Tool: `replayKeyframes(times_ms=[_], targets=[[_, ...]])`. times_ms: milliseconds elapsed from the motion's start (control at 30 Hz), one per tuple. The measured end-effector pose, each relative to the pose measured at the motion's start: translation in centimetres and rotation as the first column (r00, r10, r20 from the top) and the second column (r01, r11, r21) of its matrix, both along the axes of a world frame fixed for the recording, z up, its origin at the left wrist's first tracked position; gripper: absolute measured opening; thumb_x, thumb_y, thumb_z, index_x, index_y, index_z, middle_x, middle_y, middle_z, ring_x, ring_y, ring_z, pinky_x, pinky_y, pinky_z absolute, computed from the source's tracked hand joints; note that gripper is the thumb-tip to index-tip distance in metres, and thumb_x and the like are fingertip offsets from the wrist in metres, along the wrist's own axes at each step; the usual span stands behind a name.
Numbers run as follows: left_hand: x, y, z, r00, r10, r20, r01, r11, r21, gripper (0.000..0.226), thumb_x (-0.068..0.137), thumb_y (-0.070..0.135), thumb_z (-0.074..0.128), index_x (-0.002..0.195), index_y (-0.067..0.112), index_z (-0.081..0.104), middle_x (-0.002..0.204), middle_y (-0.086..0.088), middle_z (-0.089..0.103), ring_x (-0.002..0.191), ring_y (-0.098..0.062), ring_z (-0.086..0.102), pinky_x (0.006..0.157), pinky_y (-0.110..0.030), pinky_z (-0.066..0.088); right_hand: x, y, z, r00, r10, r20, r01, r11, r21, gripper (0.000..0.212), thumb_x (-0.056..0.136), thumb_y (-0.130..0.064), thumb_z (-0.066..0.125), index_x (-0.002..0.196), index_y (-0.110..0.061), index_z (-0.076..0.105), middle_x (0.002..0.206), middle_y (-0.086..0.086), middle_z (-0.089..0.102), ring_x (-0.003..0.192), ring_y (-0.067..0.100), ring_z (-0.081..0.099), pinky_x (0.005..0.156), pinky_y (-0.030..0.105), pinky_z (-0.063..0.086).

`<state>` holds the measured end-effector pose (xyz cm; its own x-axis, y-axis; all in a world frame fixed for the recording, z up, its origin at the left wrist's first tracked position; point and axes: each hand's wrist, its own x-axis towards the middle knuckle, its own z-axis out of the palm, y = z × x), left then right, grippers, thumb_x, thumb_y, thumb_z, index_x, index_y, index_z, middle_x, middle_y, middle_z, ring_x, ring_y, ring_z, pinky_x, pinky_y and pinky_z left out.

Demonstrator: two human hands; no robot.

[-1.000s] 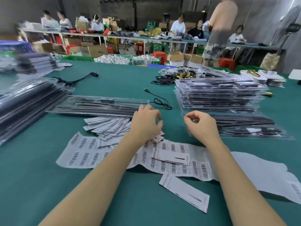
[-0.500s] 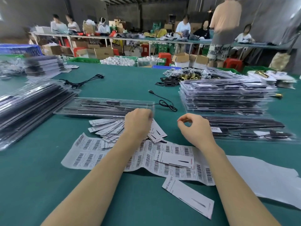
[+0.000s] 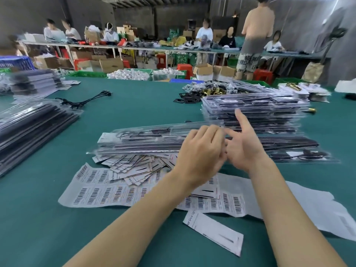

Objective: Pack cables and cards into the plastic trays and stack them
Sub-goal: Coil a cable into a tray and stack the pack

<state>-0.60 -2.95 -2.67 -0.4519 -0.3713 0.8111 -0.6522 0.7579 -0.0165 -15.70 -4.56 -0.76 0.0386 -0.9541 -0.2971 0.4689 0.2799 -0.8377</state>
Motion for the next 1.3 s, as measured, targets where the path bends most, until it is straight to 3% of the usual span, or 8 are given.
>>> replayKeyframes(times_ms=[233,400,533,700,800,933,1133,1300], targets=[[0.2,-0.5,-0.9,0.936,-0.351,0.020,0.352,0.933,-0.073,0.017,0.080,0.023,0.068,0.076,0.015,0.053,0.092,0.000,0.067,0.084,-0.020,0.058,0.081,-0.032,0.045,-2.1,0.4,-0.8,0.991,-0.003,-0.136,-0.011,0.995,-0.103,0.028,0.103,-0.016,0.047,0.127,-0.011,0.061,0.094,0.006,0.074,0.065,0.016,0.067,0.051,0.026,0.053],[1.6,-2.1,0.5,0.902,0.077,-0.425,0.011,0.979,0.202,0.035,0.094,0.047,0.054,0.075,0.020,0.041,0.074,0.006,0.042,0.070,-0.015,0.038,0.067,-0.030,0.036,-2.7,1.1,-1.6,0.993,-0.112,0.039,0.117,0.977,-0.176,0.032,0.102,-0.014,0.048,0.128,-0.008,0.065,0.119,0.009,0.073,0.105,0.025,0.072,0.083,0.031,0.059],[3.1,-4.1,1.7,0.809,0.382,-0.447,0.111,0.647,0.754,0.051,0.082,0.070,0.062,0.080,0.024,0.039,0.074,0.007,0.044,0.063,-0.011,0.044,0.056,-0.026,0.034,-1.2,1.2,-2.0,0.989,-0.090,0.115,0.113,0.971,-0.211,0.033,0.104,-0.012,0.043,0.130,-0.008,0.064,0.111,0.008,0.074,0.081,0.020,0.073,0.062,0.028,0.059],[4.0,-4.3,1.4,0.770,0.483,-0.417,0.292,0.315,0.903,0.070,0.081,0.054,0.076,0.120,0.013,0.037,0.103,-0.002,0.052,0.076,-0.014,0.071,0.067,-0.036,0.057,0.0,1.1,-2.7,0.986,-0.121,0.110,0.142,0.969,-0.202,0.035,0.106,-0.010,0.038,0.133,-0.008,0.060,0.123,0.015,0.070,0.093,0.027,0.074,0.067,0.030,0.060],[3.3,-3.8,1.2,0.708,0.490,-0.508,0.547,0.074,0.834,0.077,0.084,0.032,0.081,0.137,0.008,0.030,0.110,-0.009,0.055,0.055,-0.007,0.069,0.049,-0.024,0.055,0.3,1.1,-2.8,0.987,-0.080,0.137,0.109,0.969,-0.221,0.037,0.105,-0.009,0.039,0.138,-0.008,0.057,0.128,0.018,0.067,0.106,0.030,0.070,0.084,0.036,0.061],[3.9,-4.1,1.6,0.513,0.489,-0.706,0.806,0.009,0.592,0.090,0.090,-0.001,0.069,0.156,0.024,0.013,0.120,-0.021,0.065,0.058,-0.013,0.070,0.045,-0.025,0.052,-0.9,1.4,-2.4,0.990,0.031,0.141,0.007,0.965,-0.263,0.045,0.096,-0.021,0.060,0.140,-0.013,0.056,0.136,0.014,0.063,0.115,0.029,0.067,0.091,0.041,0.058],[6.0,-4.9,1.8,0.579,0.408,-0.706,0.794,-0.089,0.601,0.075,0.084,0.007,0.071,0.143,0.040,0.037,0.102,-0.007,0.070,0.057,-0.010,0.068,0.062,-0.036,0.061,-3.3,2.7,-3.1,0.954,0.231,0.190,-0.190,0.958,-0.214,0.064,0.083,-0.038,0.078,0.138,-0.014,0.057,0.147,0.010,0.052,0.129,0.038,0.056,0.099,0.050,0.053],[9.7,-6.0,2.2,0.622,0.368,-0.691,0.767,-0.105,0.634,0.035,0.075,0.016,0.074,0.109,0.018,0.065,0.075,0.001,0.074,0.061,-0.019,0.070,0.052,-0.029,0.058,-6.3,3.4,-1.5,0.997,0.053,0.054,-0.047,0.994,-0.101,0.062,0.078,-0.051,0.078,0.121,-0.006,0.071,0.116,0.009,0.072,0.097,0.020,0.073,0.077,0.031,0.063]])
